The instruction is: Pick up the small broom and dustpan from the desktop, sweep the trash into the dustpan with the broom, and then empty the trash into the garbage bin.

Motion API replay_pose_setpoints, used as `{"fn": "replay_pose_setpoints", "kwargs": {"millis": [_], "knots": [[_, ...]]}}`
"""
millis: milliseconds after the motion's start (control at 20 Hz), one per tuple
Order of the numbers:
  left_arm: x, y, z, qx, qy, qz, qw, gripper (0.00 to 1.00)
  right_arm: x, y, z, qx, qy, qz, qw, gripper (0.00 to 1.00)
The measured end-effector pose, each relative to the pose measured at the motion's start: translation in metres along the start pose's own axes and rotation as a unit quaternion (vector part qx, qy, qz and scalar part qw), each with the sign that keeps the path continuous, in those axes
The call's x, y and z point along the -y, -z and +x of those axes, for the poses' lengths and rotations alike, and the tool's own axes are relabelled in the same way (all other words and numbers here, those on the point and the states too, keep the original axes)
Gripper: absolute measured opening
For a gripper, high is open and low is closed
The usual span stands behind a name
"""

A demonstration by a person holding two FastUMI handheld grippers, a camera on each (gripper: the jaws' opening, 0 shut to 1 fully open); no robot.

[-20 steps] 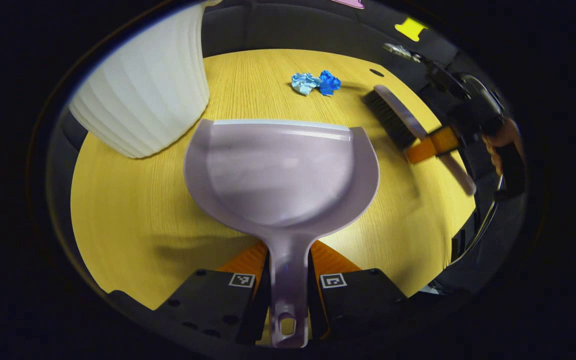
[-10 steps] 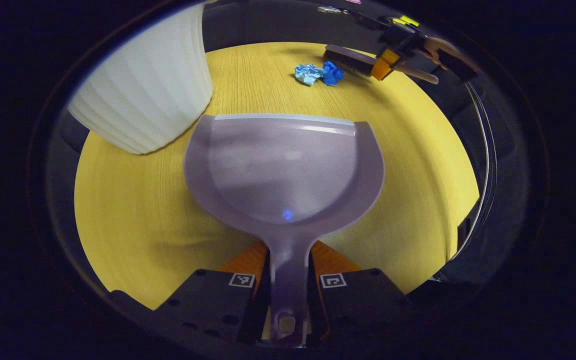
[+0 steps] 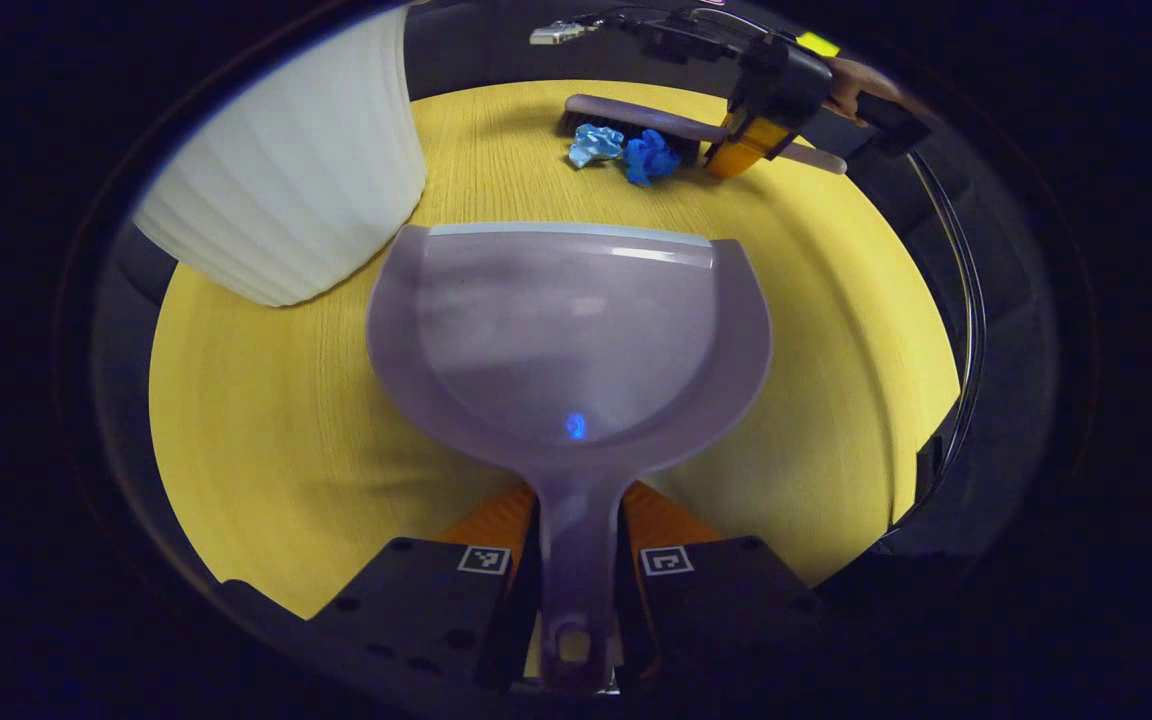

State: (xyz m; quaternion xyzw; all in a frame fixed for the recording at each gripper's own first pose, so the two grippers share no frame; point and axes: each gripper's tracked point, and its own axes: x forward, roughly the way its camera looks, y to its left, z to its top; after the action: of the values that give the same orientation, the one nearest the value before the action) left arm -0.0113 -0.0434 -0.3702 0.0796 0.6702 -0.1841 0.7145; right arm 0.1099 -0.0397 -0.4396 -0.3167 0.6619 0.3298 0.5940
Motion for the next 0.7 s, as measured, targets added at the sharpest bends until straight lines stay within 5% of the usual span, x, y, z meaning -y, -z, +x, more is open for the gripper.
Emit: {"fn": "replay_pose_setpoints", "kwargs": {"millis": [200, 350, 700], "knots": [[0.0, -0.002, -0.001, 0.006, -0.001, 0.001, 1.0, 0.31, -0.047, 0.011, -0.012, -0.009, -0.019, -0.117, 0.993, 0.27], [0.0, -0.004, -0.001, 0.013, 0.001, 0.0, 1.0, 0.31, -0.063, 0.02, -0.022, -0.005, -0.039, -0.147, 0.988, 0.27], [0.004, -0.011, 0.007, 0.044, 0.015, -0.004, 0.999, 0.31, 0.038, 0.05, -0.011, 0.013, -0.049, 0.015, 0.999, 0.27]]}}
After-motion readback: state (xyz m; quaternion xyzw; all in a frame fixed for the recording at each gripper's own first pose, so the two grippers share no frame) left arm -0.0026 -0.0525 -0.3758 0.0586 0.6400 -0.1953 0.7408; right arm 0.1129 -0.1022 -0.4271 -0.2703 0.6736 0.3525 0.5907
